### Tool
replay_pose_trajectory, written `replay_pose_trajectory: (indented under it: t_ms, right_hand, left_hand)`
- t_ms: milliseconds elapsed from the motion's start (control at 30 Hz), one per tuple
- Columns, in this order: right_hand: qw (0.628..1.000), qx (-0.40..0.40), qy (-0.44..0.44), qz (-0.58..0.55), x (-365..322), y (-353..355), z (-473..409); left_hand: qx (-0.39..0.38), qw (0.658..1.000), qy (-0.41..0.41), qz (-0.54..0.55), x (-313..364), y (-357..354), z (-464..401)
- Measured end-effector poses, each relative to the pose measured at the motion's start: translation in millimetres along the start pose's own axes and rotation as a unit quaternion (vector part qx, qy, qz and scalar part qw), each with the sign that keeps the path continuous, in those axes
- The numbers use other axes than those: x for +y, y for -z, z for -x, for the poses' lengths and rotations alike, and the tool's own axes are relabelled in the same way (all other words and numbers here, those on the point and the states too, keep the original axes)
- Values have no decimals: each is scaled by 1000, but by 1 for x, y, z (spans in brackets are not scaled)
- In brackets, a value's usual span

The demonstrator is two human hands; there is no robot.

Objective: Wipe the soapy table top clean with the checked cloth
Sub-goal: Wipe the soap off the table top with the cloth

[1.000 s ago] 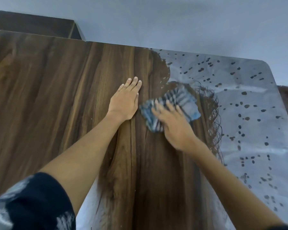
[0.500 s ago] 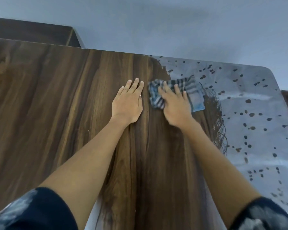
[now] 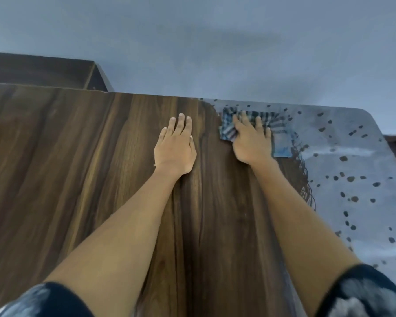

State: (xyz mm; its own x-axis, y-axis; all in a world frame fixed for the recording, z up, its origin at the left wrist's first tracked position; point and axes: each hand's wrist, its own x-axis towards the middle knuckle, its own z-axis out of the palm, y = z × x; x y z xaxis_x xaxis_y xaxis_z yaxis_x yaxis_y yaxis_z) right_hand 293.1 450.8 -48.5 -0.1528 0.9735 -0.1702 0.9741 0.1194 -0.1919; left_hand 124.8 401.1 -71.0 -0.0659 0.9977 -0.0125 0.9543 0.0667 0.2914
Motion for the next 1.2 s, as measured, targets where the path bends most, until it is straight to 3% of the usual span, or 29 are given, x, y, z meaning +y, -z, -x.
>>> replay_pose_trajectory:
  t_ms: [167, 233, 400, 533, 667, 800, 867, 933, 1067, 1133, 1200]
  right_hand:
    - [986, 0, 163, 13, -10, -9, 39]
    - [982, -9, 189, 23, 7, -7, 64]
    - [999, 4, 21, 25, 36, 1, 37]
    - [997, 4, -82, -12, 3, 9, -32]
    - [1000, 4, 15, -12, -45, 0, -53]
    - [990, 11, 135, 30, -39, -9, -1]
    - [991, 26, 118, 54, -14, -10, 23]
    - [996, 33, 49, 68, 2, -5, 22]
    - [995, -22, -89, 29, -25, 9, -34]
    - [998, -35, -58, 4, -54, 9, -58]
    - [998, -43, 51, -6, -82, 1, -64]
  left_hand:
    - [17, 1000, 8, 1, 1, -3, -4]
    - [27, 1000, 5, -2, 0, -5, -3]
    - [51, 999, 15, -4, 1, -9, -2]
    - [65, 998, 20, 5, 4, -10, 0]
    - [77, 996, 23, 26, 4, -7, 1]
    - [92, 993, 38, 59, 3, -8, -1]
    - [95, 993, 41, 63, 3, -9, 0]
    - [98, 992, 43, 62, 4, -10, 1]
    - [116, 989, 56, 65, 7, -10, 4]
    - [138, 985, 64, 84, 9, -10, 5]
    - [170, 977, 79, 101, 8, -9, 4]
